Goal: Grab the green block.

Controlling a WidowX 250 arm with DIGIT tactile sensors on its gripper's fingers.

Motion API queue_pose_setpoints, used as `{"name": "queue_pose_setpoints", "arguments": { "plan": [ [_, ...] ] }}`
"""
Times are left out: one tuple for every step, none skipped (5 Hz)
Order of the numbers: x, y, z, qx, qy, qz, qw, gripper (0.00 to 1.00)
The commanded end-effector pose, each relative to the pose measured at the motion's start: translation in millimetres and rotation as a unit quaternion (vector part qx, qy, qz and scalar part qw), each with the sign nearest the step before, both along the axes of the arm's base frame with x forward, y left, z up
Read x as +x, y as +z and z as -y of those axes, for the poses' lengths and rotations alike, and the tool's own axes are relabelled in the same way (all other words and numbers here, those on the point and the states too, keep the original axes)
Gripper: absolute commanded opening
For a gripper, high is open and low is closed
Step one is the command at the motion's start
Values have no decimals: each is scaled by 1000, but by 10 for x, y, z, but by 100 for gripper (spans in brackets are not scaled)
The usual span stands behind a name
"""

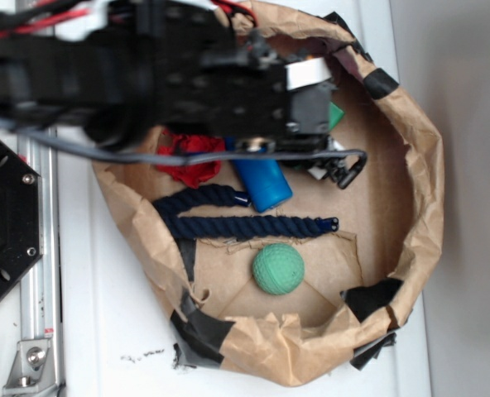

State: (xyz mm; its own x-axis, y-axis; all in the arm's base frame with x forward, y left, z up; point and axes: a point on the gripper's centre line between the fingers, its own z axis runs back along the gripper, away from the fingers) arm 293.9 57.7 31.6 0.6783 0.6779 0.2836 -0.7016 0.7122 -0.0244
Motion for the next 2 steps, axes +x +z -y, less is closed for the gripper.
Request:
{"name": "queue_pose_setpoints", "arguments": {
  "plan": [
    [157,123,-121,-11,-9,8,1000,30],
    [88,136,-106,-22,-15,-2,1000,0]
  ]
}}
